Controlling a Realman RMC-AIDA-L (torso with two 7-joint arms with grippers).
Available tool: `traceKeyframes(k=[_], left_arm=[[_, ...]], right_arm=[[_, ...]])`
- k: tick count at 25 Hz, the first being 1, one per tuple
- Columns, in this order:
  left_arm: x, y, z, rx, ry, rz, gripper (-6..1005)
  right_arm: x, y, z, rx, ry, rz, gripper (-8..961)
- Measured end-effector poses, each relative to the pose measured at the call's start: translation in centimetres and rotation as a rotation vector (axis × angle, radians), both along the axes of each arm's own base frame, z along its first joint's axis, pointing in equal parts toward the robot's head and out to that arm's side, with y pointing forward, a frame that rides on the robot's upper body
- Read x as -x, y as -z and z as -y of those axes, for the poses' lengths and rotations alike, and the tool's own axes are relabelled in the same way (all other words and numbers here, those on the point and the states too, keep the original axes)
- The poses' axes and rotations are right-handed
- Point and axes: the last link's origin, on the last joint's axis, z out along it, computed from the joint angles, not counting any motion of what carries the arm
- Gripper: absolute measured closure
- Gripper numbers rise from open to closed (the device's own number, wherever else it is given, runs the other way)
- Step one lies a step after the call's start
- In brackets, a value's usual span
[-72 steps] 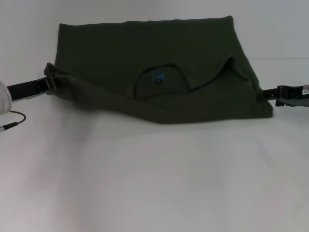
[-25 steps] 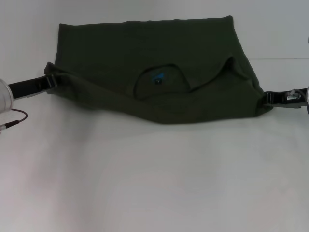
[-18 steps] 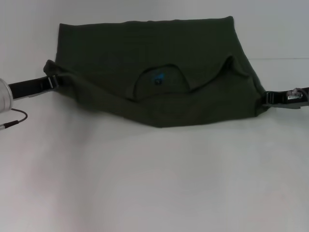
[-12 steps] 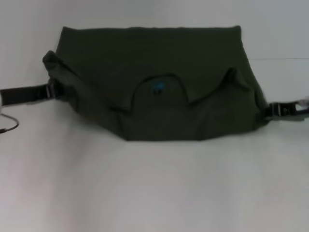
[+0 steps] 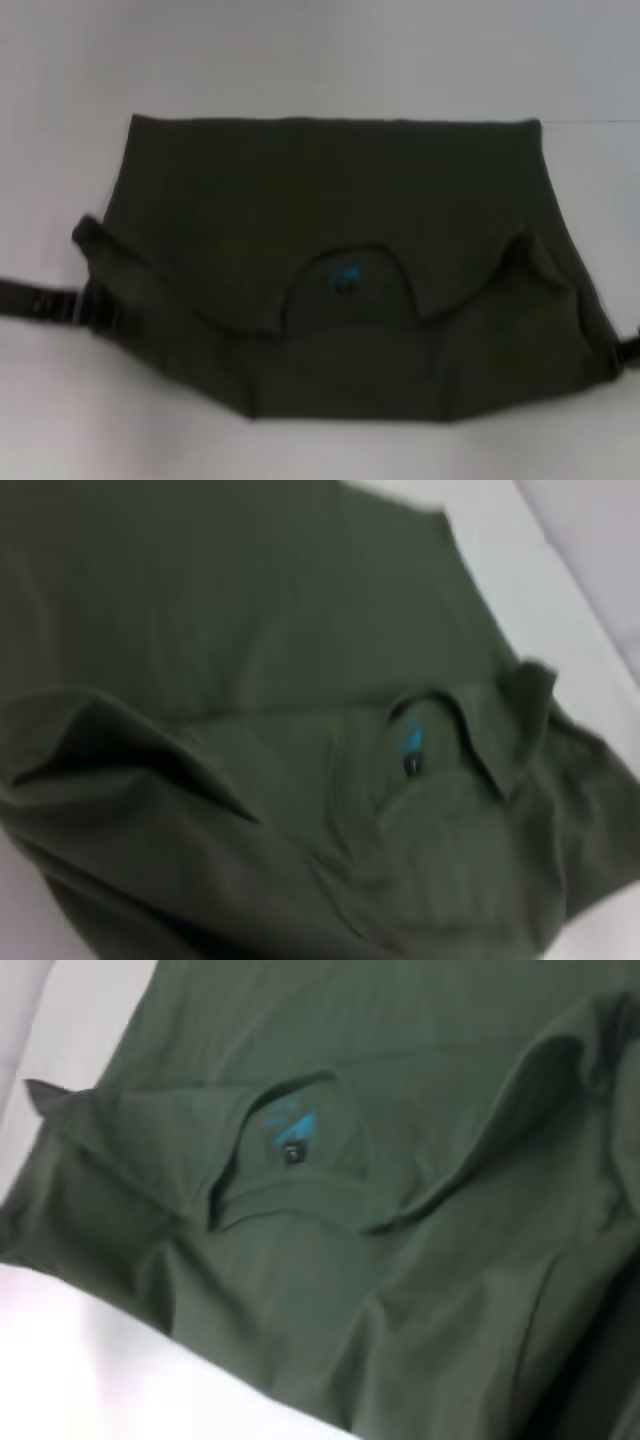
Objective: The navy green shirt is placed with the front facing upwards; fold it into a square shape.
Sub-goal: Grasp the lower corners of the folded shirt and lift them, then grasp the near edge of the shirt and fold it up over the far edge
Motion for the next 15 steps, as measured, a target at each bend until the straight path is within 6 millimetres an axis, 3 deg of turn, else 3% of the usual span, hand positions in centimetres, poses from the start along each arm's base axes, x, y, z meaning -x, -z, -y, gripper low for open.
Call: traceKeyframes(k=[8,12,15], left_arm=[[0.9,0.0,3.7,0.238,-0.014,-0.051,967],[1.1,-1.0,2.8,0.173,-0.041,-0.055,967],[1.0,-1.8,0.9,0.09,-0.082,-0.09,967]], right_arm=[[-1.6,-0.6,2.5,0.061,0.015,-0.005,933],[-1.7,-1.6,1.5,-0.041,0.029,-0.031,932],[-1.3,-2.3,-0.3,-0.143,0.047,-0.044,932]])
